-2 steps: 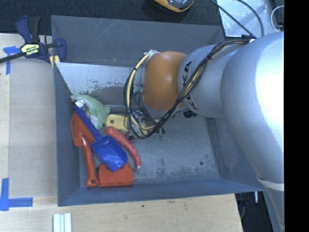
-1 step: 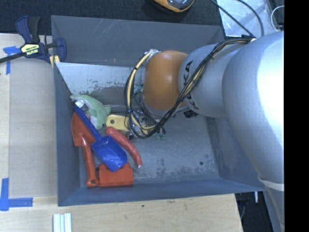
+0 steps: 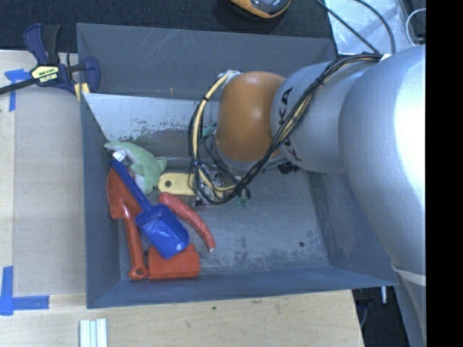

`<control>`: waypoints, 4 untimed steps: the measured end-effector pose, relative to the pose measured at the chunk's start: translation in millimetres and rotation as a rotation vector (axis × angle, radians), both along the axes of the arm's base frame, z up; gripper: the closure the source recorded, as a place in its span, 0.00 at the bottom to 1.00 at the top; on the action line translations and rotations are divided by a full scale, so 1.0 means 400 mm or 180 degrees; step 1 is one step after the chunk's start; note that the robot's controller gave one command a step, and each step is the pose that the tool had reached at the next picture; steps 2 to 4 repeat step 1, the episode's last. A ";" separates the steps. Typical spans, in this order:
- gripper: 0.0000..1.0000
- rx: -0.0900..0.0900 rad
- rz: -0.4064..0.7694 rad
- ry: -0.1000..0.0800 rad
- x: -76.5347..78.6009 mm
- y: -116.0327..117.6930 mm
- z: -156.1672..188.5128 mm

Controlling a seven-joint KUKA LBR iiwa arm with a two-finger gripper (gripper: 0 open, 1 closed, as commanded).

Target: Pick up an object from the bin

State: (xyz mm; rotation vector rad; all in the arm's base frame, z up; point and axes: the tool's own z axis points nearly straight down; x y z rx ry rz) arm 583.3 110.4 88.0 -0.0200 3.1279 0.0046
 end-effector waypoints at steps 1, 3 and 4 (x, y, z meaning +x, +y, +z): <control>1.00 0.0002 0.0000 -0.0013 0.003 0.000 0.021; 1.00 0.0002 0.0000 -0.0013 0.003 0.000 0.021; 1.00 0.0002 0.0000 -0.0013 0.003 0.000 0.021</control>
Offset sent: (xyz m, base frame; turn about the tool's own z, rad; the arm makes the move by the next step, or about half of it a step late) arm 0.0001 -0.0001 0.0564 0.0000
